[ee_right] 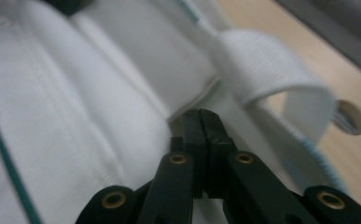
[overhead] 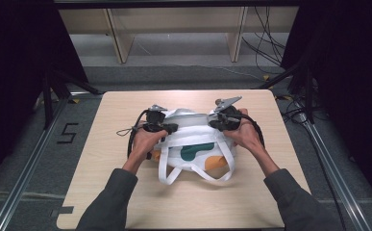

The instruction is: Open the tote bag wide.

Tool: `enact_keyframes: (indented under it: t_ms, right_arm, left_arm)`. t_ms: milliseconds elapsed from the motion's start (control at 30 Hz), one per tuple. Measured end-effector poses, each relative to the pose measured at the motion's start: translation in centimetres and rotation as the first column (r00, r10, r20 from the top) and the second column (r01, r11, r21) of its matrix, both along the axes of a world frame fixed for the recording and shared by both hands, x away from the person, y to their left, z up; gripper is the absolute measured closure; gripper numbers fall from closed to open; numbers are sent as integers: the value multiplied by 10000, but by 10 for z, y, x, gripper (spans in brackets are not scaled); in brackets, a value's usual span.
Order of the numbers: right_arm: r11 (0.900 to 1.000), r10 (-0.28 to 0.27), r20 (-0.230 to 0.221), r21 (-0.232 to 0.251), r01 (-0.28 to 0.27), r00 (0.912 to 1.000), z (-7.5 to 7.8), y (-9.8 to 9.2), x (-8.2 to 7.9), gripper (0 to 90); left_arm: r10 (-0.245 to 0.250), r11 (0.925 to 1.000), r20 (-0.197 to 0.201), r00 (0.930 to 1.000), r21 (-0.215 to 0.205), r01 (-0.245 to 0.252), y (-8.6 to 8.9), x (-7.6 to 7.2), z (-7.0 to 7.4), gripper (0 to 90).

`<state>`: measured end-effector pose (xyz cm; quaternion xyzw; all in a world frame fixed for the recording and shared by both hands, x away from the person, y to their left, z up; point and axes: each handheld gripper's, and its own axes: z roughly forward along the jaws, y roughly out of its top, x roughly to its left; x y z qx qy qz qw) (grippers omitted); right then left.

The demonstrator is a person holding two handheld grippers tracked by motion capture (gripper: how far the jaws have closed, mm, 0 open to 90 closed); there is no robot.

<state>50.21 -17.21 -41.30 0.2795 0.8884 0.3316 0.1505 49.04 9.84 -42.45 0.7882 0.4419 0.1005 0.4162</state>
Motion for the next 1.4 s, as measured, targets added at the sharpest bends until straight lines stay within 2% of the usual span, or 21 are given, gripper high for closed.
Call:
enact_keyframes:
  t_ms: [33, 100, 167, 200, 233, 267, 367, 500, 533, 600, 700, 800, 833, 933, 1033, 1067, 1133, 1200, 1267, 1367, 1400]
  right_arm:
    - [9996, 276, -263, -81, -279, 9993, -1, 0, -4, 900]
    - [9960, 867, -188, -216, -871, 9961, -1, 0, -17, 900]
    - [9877, 1546, -451, -186, -1555, 9869, 0, -3, -37, 900]
    - [9859, 1580, -869, -416, -1621, 9836, -2, -3, -48, 900]
    - [9795, 1789, -1077, -737, -1873, 9780, -8, -3, -56, 900]
    - [9641, 2294, -1260, -1066, -2431, 9651, -16, -1, -62, 900]
    - [9571, 2369, -948, -1482, -2490, 9669, -30, 3, -82, 900]
    - [9693, 2117, -693, -1131, -2185, 9749, -31, 0, -86, 900]
    - [9672, 2230, -608, -1109, -2287, 9729, -27, -1, -82, 900]
    - [9782, 1985, -276, -571, -1998, 9797, -15, -3, -77, 900]
    - [9846, 1746, 406, 6, -1748, 9838, 8, -1, -65, 900]
    - [9861, 1658, 791, -193, -1647, 9830, 21, 11, -46, 900]
    - [9885, 1509, 637, -219, -1498, 9865, 22, 16, -41, 900]
    - [9868, 1416, 394, -849, -1379, 9891, 14, 34, -23, 900]
    - [9823, 981, 728, -1667, -849, 9925, 2, 46, 3, 900]
    - [9835, 558, 332, -1740, -492, 9979, 1, 48, 11, 900]
    - [9856, -9, 387, -1690, 74, 9992, -1, 48, 31, 900]
    - [9807, -749, 215, -1793, 775, 9970, -7, 47, 49, 900]
    - [9672, -1366, -257, -2196, 1277, 9903, -18, 42, 65, 900]
    - [9636, -2163, -1115, -1846, 1936, 9700, -35, 31, 80, 900]
    - [9633, -2289, -1255, -1716, 2062, 9653, -36, 29, 82, 900]
  left_arm:
    - [52, 9999, -55, 10000, 128, -51, -1, 4, -1, 878]
    - [269, 9995, -216, 9994, 143, -266, -3, 12, -2, 886]
    - [376, 9993, -293, 9989, 95, -373, -4, 17, -1, 889]
    - [457, 9989, -331, 9984, 91, -455, -4, 20, -2, 890]
    - [602, 9982, -456, 9971, 72, -599, -5, 23, -3, 891]
    - [728, 9972, -448, 9963, 175, -721, -5, 26, -5, 892]
    - [1053, 9944, -611, 9926, 92, -1049, -5, 30, -13, 893]
    - [1002, 9948, -348, 9944, 196, -996, -4, 24, -11, 892]
    - [1002, 9948, -348, 9944, 196, -996, -4, 24, -11, 884]
    - [345, 9994, -38, 9994, -28, -345, -5, 7, -3, 868]
    - [-418, 9983, 65, 9991, 404, 415, -10, -11, -5, 851]
    - [-864, 9938, -141, 9962, 688, 872, -13, -25, -17, 848]
    - [-974, 9922, -110, 9952, 771, 980, -11, -29, -20, 850]
    - [-1027, 9913, -342, 9941, 789, 1051, -4, -40, -28, 860]
    - [-1211, 9873, -588, 9909, 962, 1264, 1, -51, -31, 870]
    - [-1289, 9847, -561, 9901, 1108, 1345, 1, -55, -33, 871]
    - [-1570, 9735, -537, 9861, 1599, 1637, 1, -64, -38, 871]
    - [-1689, 9691, -582, 9839, 1723, 1766, 1, -72, -42, 874]
    - [-1762, 9670, -402, 9835, 1799, 1805, 1, -75, -44, 876]
    - [-1657, 9704, -310, 9857, 1732, 1685, -2, -81, -48, 880]
    - [-1817, 9645, -207, 9831, 1913, 1823, -1, -81, -47, 881]
